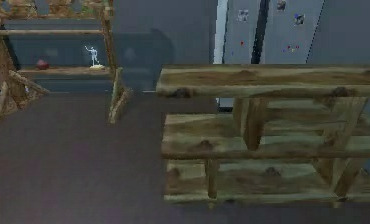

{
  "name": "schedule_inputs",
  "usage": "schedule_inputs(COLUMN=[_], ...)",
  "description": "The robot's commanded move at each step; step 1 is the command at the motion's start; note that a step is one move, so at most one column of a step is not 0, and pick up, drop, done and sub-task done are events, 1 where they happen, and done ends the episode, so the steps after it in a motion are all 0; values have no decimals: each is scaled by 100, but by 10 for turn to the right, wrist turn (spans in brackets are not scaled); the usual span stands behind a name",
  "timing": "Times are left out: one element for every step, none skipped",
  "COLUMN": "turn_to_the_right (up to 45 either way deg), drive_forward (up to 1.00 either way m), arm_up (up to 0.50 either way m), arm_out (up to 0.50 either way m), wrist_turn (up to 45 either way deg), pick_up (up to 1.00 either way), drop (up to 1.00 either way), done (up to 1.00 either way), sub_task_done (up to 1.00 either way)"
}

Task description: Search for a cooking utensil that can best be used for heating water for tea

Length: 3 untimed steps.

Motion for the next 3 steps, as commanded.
schedule_inputs(turn_to_the_right=[-210, 0, -360], drive_forward=[0, 5, 0], arm_up=[0, 0, 0], arm_out=[0, 0, 0], wrist_turn=[0, 0, 0], pick_up=[0, 0, 0], drop=[0, 0, 0], done=[0, 0, 0], sub_task_done=[0, 0, 0])
